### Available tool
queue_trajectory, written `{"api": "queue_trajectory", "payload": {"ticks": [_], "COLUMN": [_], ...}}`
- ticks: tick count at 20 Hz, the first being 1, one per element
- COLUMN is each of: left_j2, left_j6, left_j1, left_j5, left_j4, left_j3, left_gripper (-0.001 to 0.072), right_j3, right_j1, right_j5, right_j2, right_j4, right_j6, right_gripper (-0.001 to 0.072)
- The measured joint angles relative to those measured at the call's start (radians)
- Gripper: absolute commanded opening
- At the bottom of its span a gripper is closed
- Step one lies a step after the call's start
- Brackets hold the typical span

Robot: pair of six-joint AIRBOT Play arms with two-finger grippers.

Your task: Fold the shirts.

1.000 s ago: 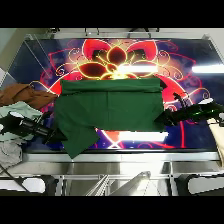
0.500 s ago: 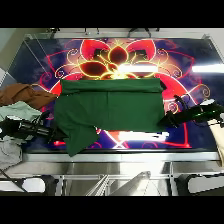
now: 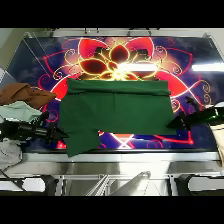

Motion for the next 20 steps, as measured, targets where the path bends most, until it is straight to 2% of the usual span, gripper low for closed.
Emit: {"api": "queue_trajectory", "payload": {"ticks": [3,5,9,14,17,20], "left_j2": [0.093,0.148,0.134,-0.089,-0.267,-0.439], "left_j6": [0.046,0.060,0.016,-0.072,-0.108,-0.125], "left_j1": [-0.023,-0.053,-0.134,-0.194,-0.222,-0.243], "left_j5": [-0.088,-0.106,-0.066,-0.011,0.011,0.029], "left_j4": [-0.161,-0.252,-0.309,-0.317,-0.317,-0.317], "left_j3": [0.018,0.097,0.372,0.755,0.938,1.082], "left_gripper": [0.0021,0.0022,0.0022,0.0020,0.0019,0.0018], "right_j3": [0.001,0.003,0.040,0.182,0.290,0.371], "right_j1": [-0.026,-0.029,0.014,0.110,0.158,0.192], "right_j5": [0.014,0.016,-0.063,-0.296,-0.439,-0.521], "right_j2": [0.026,0.034,0.039,0.008,-0.058,-0.146], "right_j4": [0.032,0.120,0.299,0.437,0.476,0.492], "right_j6": [0.010,0.003,-0.020,-0.031,-0.035,-0.053], "right_gripper": [0.0025,0.0025,0.0025,0.0025,0.0026,0.0025]}}
